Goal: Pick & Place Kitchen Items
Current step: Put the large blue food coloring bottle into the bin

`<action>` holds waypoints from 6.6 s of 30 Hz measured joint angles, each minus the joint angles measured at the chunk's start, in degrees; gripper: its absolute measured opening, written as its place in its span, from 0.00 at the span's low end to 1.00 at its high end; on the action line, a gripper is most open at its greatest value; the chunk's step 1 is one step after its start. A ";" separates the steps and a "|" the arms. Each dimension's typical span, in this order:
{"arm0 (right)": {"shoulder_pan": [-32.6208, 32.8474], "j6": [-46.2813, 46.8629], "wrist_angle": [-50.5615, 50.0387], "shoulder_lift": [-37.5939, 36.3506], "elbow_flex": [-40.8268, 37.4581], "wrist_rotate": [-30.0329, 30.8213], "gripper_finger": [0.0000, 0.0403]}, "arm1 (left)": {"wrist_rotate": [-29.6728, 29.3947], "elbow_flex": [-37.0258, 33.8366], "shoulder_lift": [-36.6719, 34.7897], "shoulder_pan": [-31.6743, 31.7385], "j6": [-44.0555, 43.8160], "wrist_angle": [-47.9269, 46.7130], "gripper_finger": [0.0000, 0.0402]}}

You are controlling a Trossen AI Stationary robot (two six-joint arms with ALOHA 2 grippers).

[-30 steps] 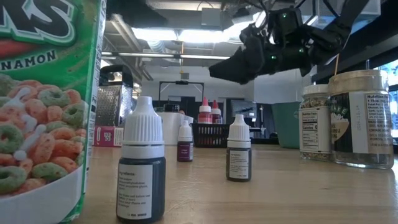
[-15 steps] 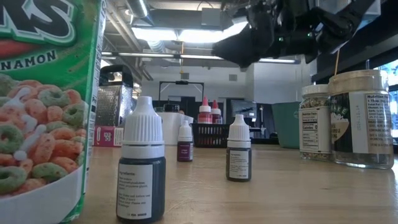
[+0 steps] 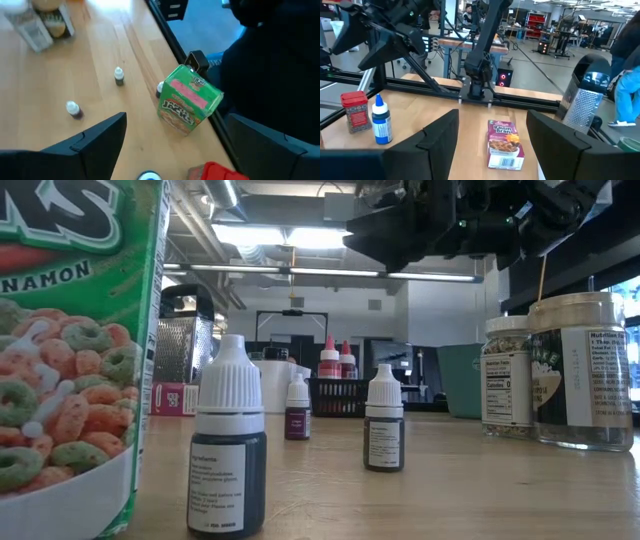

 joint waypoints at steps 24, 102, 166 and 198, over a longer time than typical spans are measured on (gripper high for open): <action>0.00 0.00 -0.48 0.04 -0.02 0.00 0.59 | -11.20 0.00 0.88 0.07 -11.13 -0.18 0.85; 0.02 0.48 -1.35 0.09 -0.04 0.00 0.59 | 0.79 0.00 16.98 1.33 -13.83 -11.55 0.73; 27.12 -17.99 -15.25 -11.80 -0.07 14.22 0.59 | 0.25 24.04 10.86 32.61 22.76 -33.83 0.35; 36.69 -17.55 -17.50 -11.80 -0.02 31.10 0.59 | 24.48 49.77 44.91 69.83 45.74 -35.83 0.35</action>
